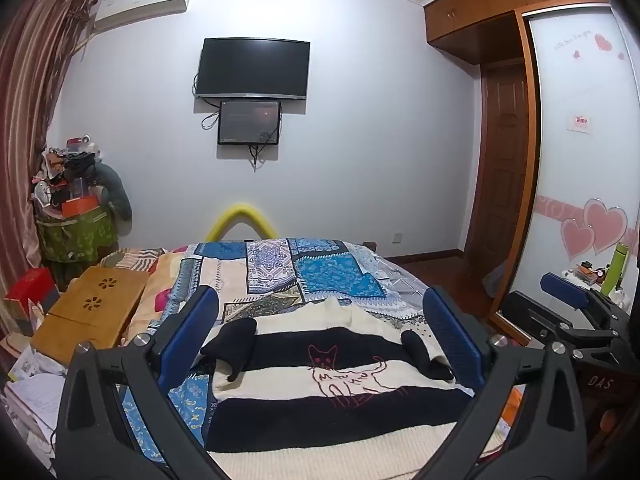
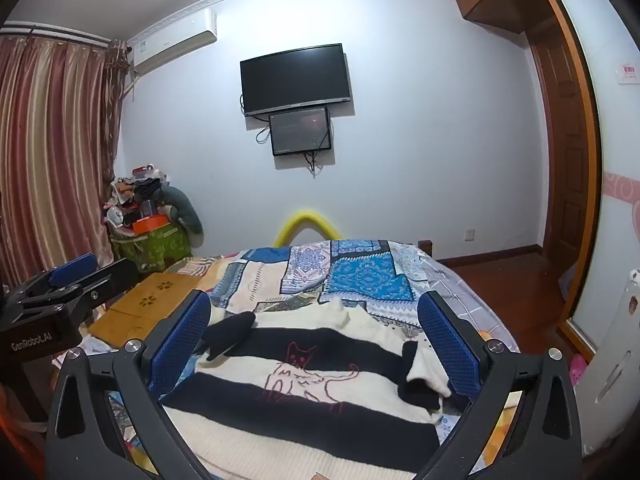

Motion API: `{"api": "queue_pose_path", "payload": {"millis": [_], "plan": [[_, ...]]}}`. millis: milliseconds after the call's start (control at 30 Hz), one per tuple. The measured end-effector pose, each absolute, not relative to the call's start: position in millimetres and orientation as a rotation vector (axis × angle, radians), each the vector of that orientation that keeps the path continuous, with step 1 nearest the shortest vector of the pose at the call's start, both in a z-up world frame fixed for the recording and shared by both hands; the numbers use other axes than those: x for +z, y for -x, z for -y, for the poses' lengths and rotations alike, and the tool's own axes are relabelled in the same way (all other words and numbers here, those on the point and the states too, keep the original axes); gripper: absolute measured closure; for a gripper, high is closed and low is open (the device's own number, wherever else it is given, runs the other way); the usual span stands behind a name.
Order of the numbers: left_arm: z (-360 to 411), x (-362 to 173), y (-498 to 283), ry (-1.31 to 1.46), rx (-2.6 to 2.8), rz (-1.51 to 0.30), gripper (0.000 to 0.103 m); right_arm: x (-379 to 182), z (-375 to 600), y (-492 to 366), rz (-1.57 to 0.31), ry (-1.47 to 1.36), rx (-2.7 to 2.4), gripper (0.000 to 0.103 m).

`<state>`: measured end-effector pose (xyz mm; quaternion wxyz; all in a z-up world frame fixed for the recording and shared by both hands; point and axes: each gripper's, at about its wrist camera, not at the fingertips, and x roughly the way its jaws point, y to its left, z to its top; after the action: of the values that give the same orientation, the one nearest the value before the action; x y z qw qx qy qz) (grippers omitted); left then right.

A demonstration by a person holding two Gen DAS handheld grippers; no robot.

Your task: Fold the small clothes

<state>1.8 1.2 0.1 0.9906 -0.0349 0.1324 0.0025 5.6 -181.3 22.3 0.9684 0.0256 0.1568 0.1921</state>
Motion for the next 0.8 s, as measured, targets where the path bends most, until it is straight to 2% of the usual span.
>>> {"api": "queue_pose_path", "payload": {"millis": [800], "plan": [[1.7,0.1,-1.3,0.051,0.003,-0.271,0.0,20.6,180.6,-6.1,-0.32,-0.052,0.388,0.0]]}}
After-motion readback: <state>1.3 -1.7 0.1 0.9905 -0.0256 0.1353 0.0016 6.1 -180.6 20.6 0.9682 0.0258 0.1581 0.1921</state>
